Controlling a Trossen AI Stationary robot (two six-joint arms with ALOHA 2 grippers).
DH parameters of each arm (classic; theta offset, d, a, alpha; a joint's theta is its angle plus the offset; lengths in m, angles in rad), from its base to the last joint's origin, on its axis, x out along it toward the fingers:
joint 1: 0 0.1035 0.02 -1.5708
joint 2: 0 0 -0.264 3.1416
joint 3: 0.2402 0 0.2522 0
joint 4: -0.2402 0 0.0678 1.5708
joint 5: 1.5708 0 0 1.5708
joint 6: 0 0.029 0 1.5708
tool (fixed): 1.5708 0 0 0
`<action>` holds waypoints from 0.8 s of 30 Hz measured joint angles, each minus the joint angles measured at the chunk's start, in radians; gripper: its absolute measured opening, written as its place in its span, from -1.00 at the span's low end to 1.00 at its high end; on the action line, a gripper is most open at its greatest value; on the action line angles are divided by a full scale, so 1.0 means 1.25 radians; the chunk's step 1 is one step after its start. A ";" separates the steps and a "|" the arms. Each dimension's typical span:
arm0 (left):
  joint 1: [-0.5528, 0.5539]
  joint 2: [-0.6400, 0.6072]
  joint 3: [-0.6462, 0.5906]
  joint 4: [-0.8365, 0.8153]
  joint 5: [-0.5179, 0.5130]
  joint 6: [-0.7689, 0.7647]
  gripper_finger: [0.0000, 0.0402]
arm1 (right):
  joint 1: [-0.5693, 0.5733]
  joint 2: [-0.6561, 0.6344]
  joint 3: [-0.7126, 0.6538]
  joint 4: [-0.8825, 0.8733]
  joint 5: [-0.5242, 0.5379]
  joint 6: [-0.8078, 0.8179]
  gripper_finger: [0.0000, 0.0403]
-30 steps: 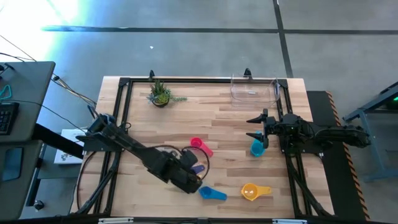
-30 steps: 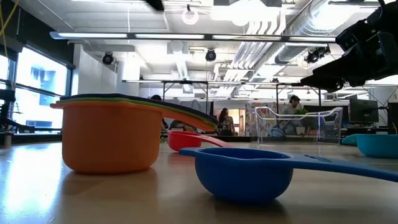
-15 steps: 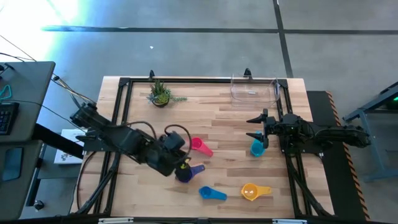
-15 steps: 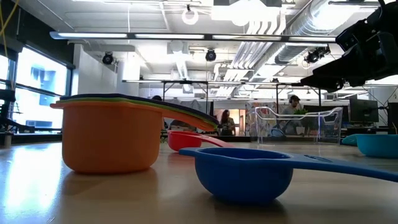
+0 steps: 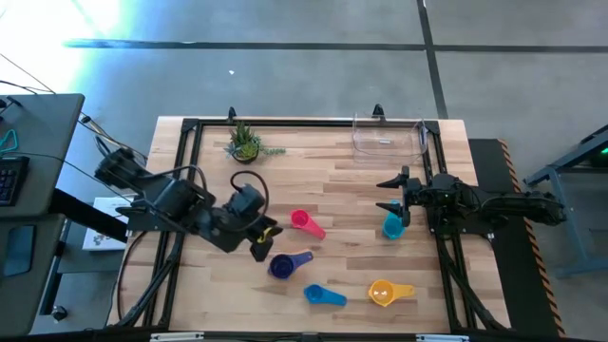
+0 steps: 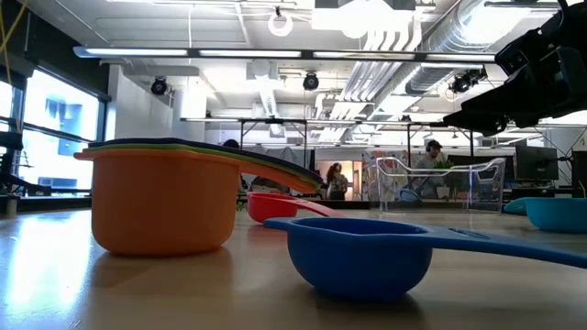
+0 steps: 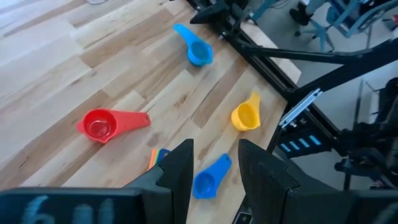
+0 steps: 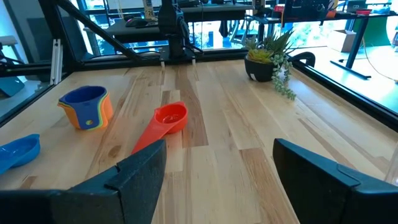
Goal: Nest measuring cups in basket
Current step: Stack the violet measuring cup on top of the green measuring cup
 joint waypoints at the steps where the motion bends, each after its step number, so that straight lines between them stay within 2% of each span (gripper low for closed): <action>1: 0.000 -0.005 0.000 0.000 0.000 0.000 -0.43 | 0.000 0.000 0.000 0.000 0.000 0.000 0.42; 10: 0.000 -0.051 0.000 -0.001 -0.010 0.002 -0.43 | 0.000 0.000 0.000 0.000 0.000 0.000 0.42; 24: 0.000 -0.132 0.000 -0.001 -0.059 0.082 -0.43 | 0.000 0.000 0.000 0.000 0.000 0.000 0.42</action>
